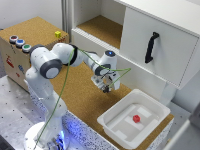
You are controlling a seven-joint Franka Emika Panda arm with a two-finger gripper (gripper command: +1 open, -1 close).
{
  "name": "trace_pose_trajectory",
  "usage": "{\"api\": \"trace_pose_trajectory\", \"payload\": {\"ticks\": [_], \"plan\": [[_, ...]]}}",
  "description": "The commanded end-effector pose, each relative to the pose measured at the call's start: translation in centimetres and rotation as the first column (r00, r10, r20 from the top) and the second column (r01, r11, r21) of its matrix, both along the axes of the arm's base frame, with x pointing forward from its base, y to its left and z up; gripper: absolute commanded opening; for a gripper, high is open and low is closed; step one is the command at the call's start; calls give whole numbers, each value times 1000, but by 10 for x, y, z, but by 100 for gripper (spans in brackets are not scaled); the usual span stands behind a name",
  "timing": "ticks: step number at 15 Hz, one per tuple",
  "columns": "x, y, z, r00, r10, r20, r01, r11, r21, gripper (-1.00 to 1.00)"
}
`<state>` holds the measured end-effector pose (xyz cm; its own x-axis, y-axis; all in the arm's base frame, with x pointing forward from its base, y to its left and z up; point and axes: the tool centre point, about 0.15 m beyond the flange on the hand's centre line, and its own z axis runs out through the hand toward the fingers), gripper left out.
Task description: Move to the white box and store the purple object
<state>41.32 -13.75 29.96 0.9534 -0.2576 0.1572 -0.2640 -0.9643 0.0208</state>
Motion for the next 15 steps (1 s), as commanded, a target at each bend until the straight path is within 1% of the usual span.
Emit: {"api": "trace_pose_trajectory", "payload": {"ticks": [1, 3, 5, 6, 7, 8, 11, 13, 14, 15], "plan": [[-31, -51, 84, 995, 95, 31, -93, 993, -69, -100], [-37, -75, 93, 989, 140, 49, -135, 987, -89, -100], [-38, -110, 91, 984, 162, 74, -156, 984, -86, -100], [-36, -135, 85, 986, 144, 80, -141, 989, -48, -100], [-33, -156, 81, 988, 132, 84, -129, 991, -47, -100], [-30, -177, 75, 990, 117, 79, -115, 993, -24, -100], [-20, -231, 50, 995, 83, 51, -83, 997, -1, -100], [-7, -262, 27, 997, 68, 23, -68, 998, 4, -100], [0, -272, 19, 997, 73, 32, -73, 997, 5, -100], [8, -277, 9, 996, 85, 13, -84, 996, -14, -100]]}}
